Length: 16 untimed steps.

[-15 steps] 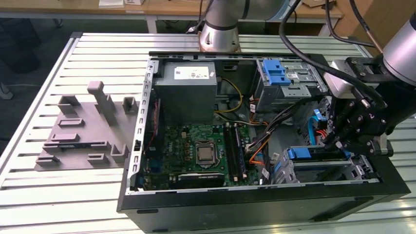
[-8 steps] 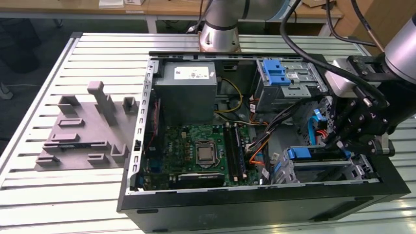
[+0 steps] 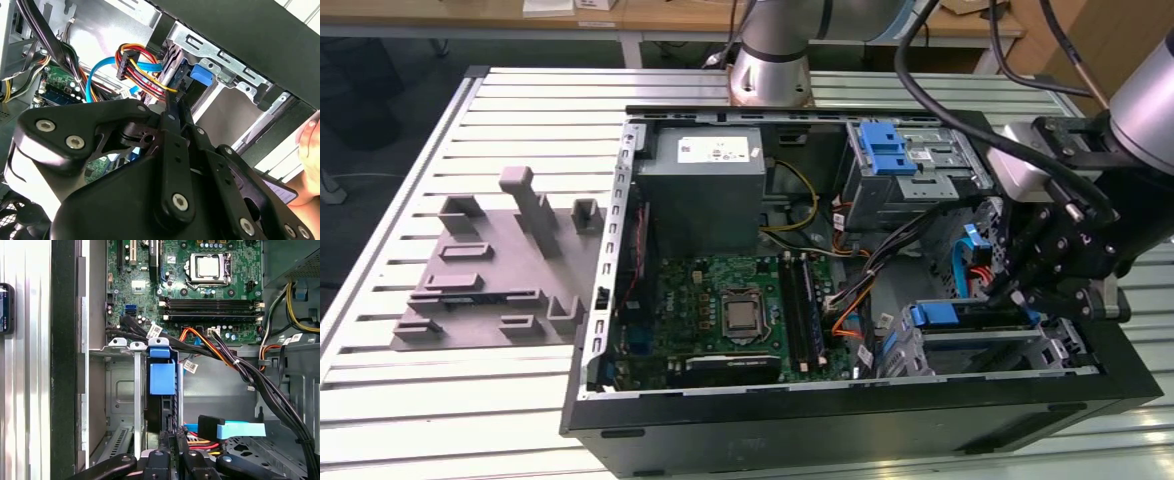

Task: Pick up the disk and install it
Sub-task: 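Insert the first disk wire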

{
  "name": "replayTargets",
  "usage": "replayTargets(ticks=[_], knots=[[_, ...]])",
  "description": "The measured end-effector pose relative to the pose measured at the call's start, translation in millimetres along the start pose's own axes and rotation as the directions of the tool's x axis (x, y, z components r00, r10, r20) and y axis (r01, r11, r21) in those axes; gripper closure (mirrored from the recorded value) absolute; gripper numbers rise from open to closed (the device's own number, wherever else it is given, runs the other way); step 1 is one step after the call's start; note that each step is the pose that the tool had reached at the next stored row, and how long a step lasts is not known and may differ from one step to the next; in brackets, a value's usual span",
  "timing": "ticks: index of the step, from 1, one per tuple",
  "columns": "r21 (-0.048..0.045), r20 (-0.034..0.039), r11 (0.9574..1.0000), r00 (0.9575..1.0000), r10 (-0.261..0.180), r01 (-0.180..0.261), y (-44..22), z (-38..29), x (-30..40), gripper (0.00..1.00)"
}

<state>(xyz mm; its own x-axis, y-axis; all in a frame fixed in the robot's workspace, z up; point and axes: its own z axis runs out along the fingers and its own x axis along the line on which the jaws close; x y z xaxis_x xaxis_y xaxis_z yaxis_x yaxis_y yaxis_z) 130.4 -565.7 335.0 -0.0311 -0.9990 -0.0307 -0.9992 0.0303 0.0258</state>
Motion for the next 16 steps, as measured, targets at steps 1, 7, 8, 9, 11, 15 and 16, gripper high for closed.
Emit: replayTargets(ticks=[1,7,8,9,11,15,16], knots=[[0.0000,0.0002,1.0000,1.0000,0.000,0.000,0.0,0.4,0.0,0.84],[-0.0004,0.0001,1.0000,1.0000,0.000,0.000,-0.5,2.8,0.1,0.84],[-0.0006,0.0000,1.0000,1.0000,0.000,0.000,-0.7,3.2,0.1,0.84],[-0.0008,-0.0001,1.0000,1.0000,0.000,0.000,-0.9,3.7,0.1,0.84],[-0.0017,-0.0004,1.0000,1.0000,0.000,0.000,-1.8,5.5,0.2,0.84],[-0.0024,-0.0003,1.0000,1.0000,0.000,0.000,-2.8,6.3,0.2,0.84],[-0.0024,0.0000,1.0000,1.0000,0.000,0.000,-2.8,6.5,0.2,0.84]])
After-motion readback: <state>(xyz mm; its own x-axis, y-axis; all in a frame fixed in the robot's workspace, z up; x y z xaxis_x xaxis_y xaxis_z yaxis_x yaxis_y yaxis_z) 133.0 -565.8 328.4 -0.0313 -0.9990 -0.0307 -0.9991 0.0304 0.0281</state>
